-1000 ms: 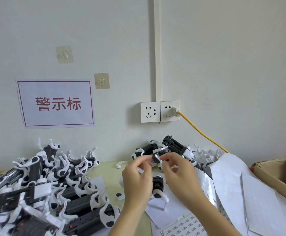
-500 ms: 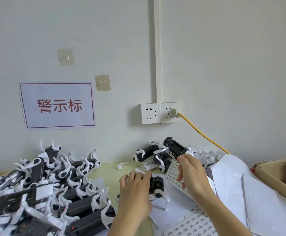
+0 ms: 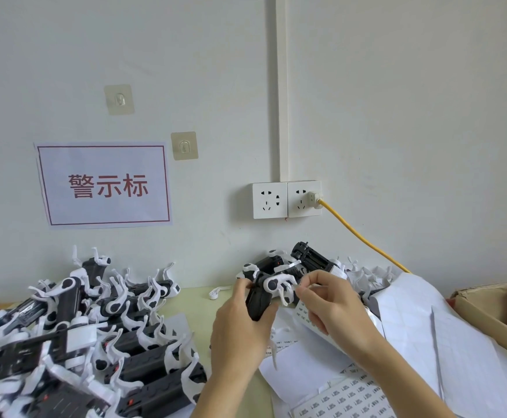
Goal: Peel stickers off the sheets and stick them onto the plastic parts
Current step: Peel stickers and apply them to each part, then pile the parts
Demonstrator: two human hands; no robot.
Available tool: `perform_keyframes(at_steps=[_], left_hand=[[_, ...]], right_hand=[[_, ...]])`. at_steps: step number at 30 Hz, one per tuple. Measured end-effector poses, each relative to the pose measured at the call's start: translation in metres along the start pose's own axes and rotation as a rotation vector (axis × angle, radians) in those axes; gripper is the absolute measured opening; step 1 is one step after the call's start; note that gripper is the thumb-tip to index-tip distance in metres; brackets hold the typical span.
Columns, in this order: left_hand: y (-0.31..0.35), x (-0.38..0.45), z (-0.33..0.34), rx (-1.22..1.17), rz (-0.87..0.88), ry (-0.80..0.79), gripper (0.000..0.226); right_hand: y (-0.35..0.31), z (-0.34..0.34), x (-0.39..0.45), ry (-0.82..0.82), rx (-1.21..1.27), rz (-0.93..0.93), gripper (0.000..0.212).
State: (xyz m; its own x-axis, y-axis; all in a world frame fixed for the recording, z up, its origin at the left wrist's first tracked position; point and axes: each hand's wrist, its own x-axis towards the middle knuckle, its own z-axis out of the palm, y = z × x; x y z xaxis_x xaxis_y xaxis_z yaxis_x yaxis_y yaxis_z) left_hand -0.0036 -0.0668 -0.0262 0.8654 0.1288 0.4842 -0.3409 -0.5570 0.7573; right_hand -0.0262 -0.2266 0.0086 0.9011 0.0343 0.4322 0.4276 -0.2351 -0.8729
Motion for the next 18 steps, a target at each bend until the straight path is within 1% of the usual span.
perform_keyframes(at_steps=[1,3,5,7,10,11,14,18], left_hand=[[0.001,0.0,0.001,-0.123,-0.062,-0.03,0.025],[0.004,0.0,0.003,-0.288,-0.17,-0.064,0.022],[0.005,-0.001,0.004,-0.393,-0.232,-0.101,0.02],[0.006,-0.002,0.003,-0.438,-0.257,-0.138,0.017],[0.004,-0.004,0.006,-0.359,-0.213,-0.173,0.01],[0.004,-0.004,0.007,-0.331,-0.197,-0.181,0.011],[0.004,-0.006,0.01,-0.27,-0.176,-0.186,0.025],[0.0,-0.007,0.013,-0.203,-0.159,-0.164,0.029]], right_hand=[[0.001,0.001,0.0,-0.011,-0.029,-0.016,0.014],[0.003,0.002,0.001,-0.029,-0.078,-0.043,0.012],[0.005,0.003,0.002,-0.039,-0.127,-0.06,0.012],[0.008,0.004,0.003,-0.037,-0.18,-0.072,0.013],[0.012,0.003,0.004,-0.031,-0.251,-0.071,0.014],[0.014,0.003,0.005,-0.034,-0.271,-0.066,0.015],[0.017,0.001,0.006,-0.054,-0.336,-0.054,0.018],[0.021,0.0,0.007,-0.084,-0.431,-0.023,0.023]])
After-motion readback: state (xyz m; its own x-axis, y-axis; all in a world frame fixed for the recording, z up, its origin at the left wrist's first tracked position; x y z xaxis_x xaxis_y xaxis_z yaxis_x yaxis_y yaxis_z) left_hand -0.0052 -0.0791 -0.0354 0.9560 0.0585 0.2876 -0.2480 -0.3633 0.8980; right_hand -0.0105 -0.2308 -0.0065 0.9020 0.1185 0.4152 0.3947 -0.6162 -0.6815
